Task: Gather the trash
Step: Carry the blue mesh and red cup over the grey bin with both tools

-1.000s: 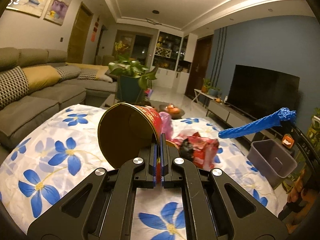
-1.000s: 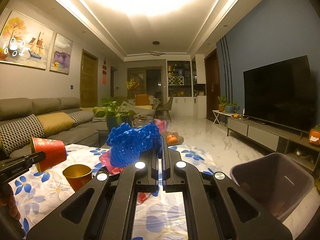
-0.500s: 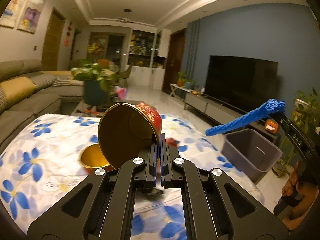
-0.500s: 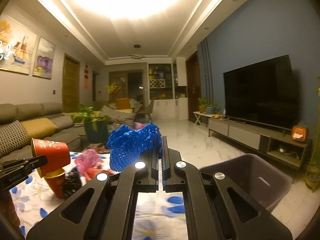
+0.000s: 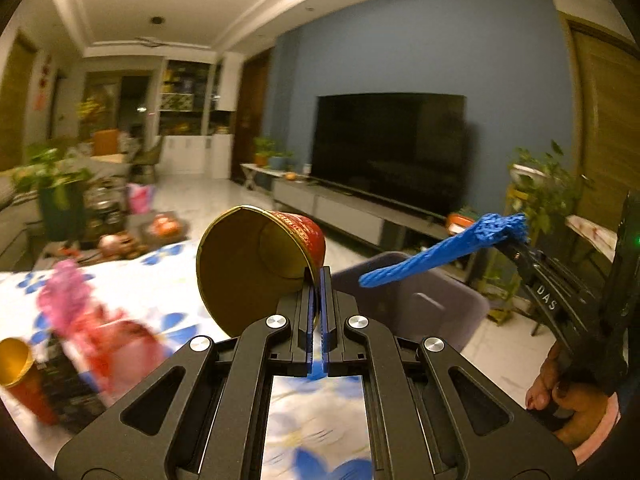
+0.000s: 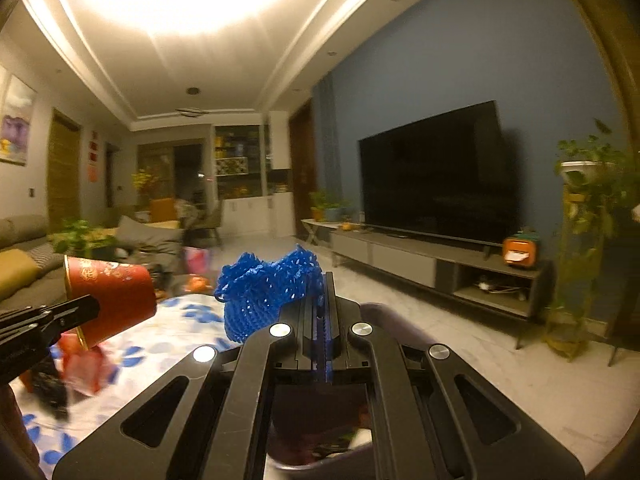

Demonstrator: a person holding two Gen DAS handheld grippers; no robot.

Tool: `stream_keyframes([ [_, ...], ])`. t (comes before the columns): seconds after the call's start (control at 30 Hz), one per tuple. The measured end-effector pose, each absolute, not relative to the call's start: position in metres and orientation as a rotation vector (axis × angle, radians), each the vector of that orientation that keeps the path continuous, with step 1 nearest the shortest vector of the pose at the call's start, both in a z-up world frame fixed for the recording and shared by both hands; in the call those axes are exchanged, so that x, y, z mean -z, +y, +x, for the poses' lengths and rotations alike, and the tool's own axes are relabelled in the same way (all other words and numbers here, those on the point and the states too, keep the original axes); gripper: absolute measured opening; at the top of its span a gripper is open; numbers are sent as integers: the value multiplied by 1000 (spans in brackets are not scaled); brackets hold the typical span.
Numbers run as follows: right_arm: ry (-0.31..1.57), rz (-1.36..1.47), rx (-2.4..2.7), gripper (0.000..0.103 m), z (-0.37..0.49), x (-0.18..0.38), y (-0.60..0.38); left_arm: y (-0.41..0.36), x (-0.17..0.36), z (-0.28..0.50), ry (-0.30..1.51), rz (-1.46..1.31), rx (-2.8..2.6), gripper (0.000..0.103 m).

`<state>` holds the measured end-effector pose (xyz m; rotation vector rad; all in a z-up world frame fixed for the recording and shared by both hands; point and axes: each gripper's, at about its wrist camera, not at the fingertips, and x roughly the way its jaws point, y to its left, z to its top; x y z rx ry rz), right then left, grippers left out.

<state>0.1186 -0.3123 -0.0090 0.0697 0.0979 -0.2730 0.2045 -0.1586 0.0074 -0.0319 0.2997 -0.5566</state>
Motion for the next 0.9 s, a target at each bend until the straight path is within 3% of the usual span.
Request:
stream_keyframes([
  [0.4, 137, 89, 346, 3, 127, 36, -358, -251, 27, 240, 361, 9, 704, 2],
  [0.9, 164, 115, 344, 3, 140, 42, -375, -274, 45, 258, 412, -7, 745, 2],
])
